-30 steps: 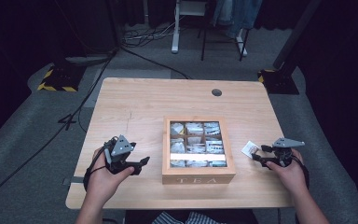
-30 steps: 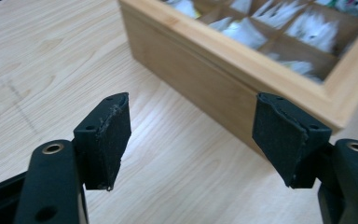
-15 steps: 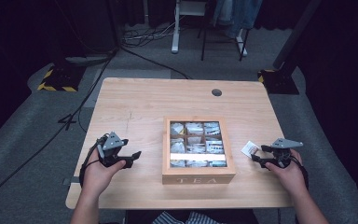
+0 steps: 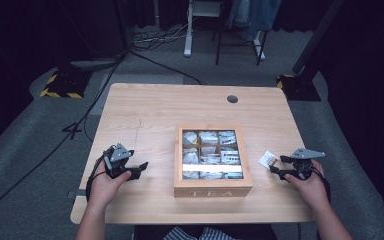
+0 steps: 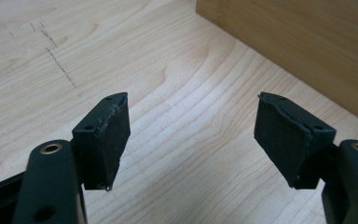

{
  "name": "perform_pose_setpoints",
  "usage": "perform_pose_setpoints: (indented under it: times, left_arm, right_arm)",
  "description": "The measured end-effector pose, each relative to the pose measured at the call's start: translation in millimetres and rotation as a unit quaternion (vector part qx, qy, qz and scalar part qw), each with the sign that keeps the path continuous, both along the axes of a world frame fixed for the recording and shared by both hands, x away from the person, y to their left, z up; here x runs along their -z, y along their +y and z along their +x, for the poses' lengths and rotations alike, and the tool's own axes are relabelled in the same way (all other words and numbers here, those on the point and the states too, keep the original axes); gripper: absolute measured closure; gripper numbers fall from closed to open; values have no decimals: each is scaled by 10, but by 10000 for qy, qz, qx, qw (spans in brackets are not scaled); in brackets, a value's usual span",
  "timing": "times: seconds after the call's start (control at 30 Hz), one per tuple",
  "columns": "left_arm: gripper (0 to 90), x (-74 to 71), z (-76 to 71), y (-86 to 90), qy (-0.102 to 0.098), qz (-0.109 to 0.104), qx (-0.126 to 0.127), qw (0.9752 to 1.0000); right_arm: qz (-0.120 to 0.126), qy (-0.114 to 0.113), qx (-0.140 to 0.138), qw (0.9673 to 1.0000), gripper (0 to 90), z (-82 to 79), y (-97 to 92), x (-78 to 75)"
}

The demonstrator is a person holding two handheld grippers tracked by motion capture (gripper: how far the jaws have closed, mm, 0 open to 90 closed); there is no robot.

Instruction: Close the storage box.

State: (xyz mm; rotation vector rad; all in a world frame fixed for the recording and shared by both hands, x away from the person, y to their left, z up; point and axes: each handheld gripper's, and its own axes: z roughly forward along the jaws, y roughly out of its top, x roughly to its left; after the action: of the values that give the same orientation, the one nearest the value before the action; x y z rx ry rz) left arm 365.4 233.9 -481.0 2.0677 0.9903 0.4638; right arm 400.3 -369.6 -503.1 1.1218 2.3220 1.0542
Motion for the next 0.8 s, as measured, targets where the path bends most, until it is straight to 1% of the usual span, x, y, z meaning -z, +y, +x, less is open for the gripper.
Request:
perform_pose_setpoints:
  times: [0.07, 0.17, 0.2, 0.33, 0.43, 0.53, 0.57, 0.63, 0.73, 0.8]
  left_arm:
    - [269, 22, 4, -13, -29, 115, -16, 9999]
    - [251, 44, 6, -32, 2, 134, -10, 9999]
    - [247, 57, 4, -42, 45, 153, 0, 9999]
    - [244, 105, 15, -66, 84, 372, 76, 9992]
    - [236, 128, 21, -74, 121, 420, 110, 9990]
    - [211, 148, 32, -84, 84, 491, 146, 9987]
    - [203, 160, 33, -96, 105, 504, 125, 9986]
    - [200, 174, 40, -107, 88, 557, 121, 9983]
    - [192, 197, 46, -129, 139, 570, 118, 9982]
    - [180, 216, 55, -136, 185, 643, 120, 9977]
  right_arm:
    - [2, 1, 0, 10000, 306, 0, 0, 0]
    - [3, 1, 0, 10000, 306, 0, -1, 0]
    - [0, 0, -1, 10000, 306, 0, -1, 0]
    - [0, -1, -1, 10000, 306, 0, 0, 0]
    - [0, -1, -1, 10000, 306, 0, 0, 0]
    - [5, -1, 0, 10000, 306, 0, 0, 1]
    - [1, 0, -1, 10000, 306, 0, -1, 0]
    - [2, 1, 0, 10000, 306, 0, -1, 0]
    - [-1, -1, 0, 10000, 306, 0, 0, 0]
    - [0, -2, -1, 10000, 306, 0, 0, 0]
